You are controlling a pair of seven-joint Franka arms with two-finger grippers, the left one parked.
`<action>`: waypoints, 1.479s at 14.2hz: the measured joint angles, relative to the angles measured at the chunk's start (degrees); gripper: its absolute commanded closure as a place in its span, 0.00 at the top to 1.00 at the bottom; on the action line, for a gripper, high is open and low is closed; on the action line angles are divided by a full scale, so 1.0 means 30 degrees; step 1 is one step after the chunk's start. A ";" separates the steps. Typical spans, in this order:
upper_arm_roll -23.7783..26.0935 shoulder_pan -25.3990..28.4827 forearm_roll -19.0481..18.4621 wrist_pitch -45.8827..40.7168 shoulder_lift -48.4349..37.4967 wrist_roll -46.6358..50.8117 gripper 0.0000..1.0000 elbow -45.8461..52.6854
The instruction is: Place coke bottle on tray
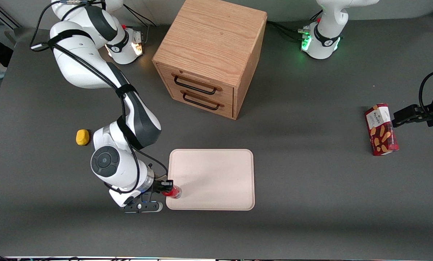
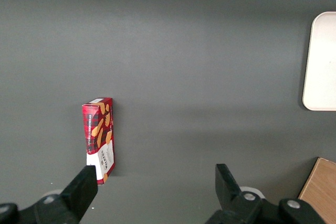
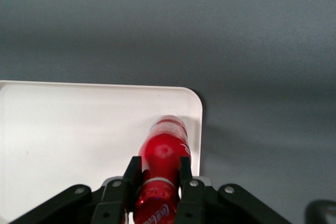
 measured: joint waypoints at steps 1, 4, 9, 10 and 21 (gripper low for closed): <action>0.0000 0.0000 -0.0001 0.0269 0.0006 0.0076 0.00 -0.0173; 0.0000 0.0000 -0.0002 0.0949 0.0054 0.0237 0.43 -0.0703; 0.0001 -0.0009 -0.0003 0.1833 0.0051 0.0676 1.00 -0.0870; 0.0000 -0.0019 -0.0003 0.2125 0.0055 0.0697 1.00 -0.0965; -0.0008 -0.0487 -0.0023 0.1949 -0.1374 0.0732 1.00 -0.1322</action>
